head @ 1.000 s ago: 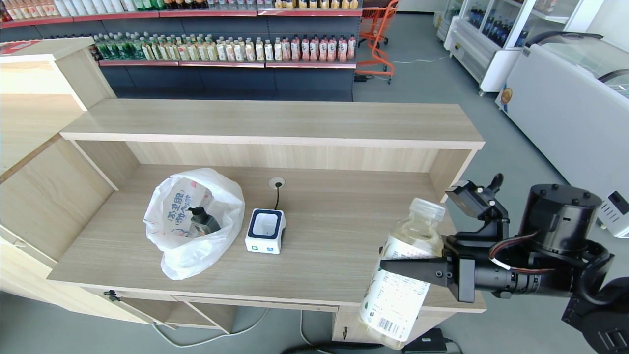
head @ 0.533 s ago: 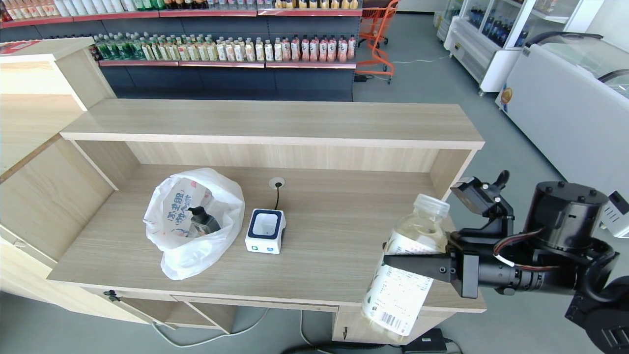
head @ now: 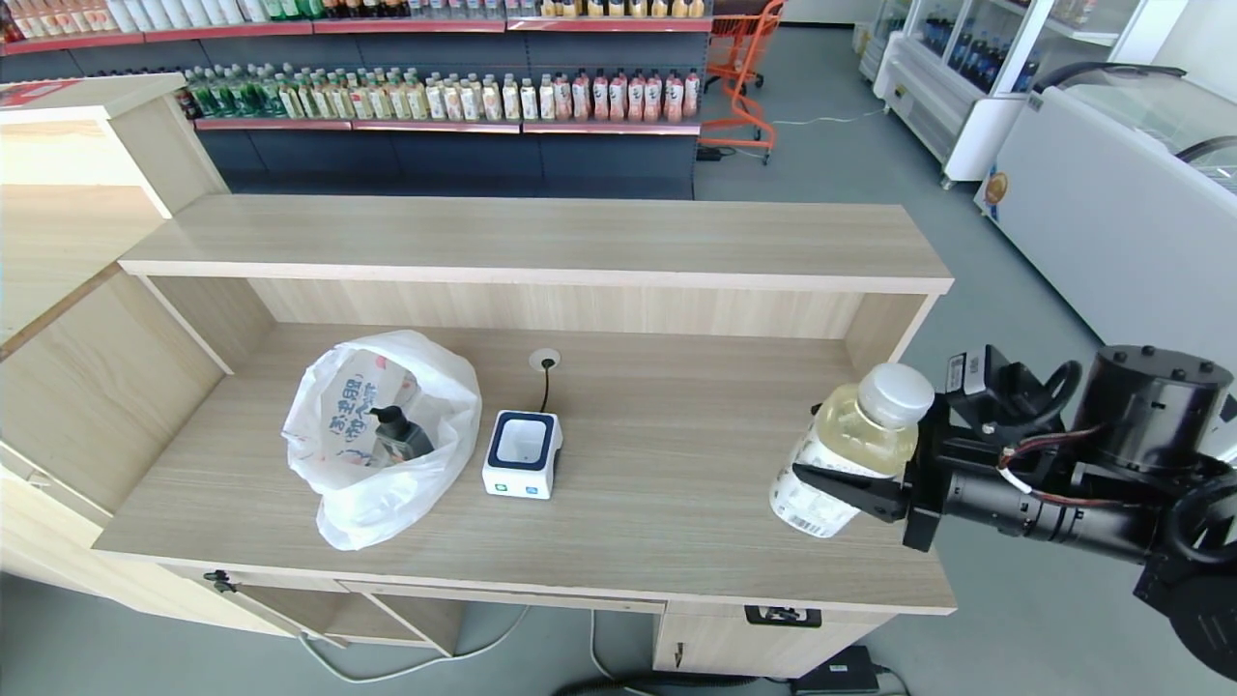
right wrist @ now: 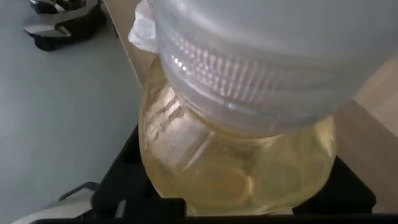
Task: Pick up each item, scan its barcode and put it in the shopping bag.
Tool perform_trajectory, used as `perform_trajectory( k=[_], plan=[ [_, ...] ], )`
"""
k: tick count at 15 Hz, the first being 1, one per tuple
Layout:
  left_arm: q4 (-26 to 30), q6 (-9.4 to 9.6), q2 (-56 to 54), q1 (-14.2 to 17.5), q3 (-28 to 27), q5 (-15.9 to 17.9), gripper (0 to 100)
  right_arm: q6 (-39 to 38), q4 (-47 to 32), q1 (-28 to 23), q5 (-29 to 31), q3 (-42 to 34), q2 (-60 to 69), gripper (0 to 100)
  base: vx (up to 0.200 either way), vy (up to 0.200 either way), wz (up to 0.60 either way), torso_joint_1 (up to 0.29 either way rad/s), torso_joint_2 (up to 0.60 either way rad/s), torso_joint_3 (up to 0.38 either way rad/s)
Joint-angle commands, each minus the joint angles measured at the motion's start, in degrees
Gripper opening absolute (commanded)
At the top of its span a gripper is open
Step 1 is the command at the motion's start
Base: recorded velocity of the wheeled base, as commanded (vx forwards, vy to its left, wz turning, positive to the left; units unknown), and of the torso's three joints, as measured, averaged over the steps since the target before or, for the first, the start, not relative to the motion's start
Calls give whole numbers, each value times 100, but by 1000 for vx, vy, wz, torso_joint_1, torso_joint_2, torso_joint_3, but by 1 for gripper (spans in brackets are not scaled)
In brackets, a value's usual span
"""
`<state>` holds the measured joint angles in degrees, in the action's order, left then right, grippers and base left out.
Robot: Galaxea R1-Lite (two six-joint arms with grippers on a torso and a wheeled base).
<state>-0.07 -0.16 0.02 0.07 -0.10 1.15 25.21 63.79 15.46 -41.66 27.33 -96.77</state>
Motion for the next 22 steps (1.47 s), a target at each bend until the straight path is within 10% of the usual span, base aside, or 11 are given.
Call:
perform_trajectory(
  k=[1,7,22],
  plan=[
    [-1,-2,-2,1,1,-9,100,696,239,-623,131,115,-88,0,0,0,0,0,0,0],
    [-1,-2,-2,1,1,0,100,2462,652,-974,193,545,-202,0,0,0,0,0,0,0],
    [-1,-2,-2,-7,1,0,100,2647,643,-1018,254,-132,141,0,0,107,0,1,2,1]
  ],
)
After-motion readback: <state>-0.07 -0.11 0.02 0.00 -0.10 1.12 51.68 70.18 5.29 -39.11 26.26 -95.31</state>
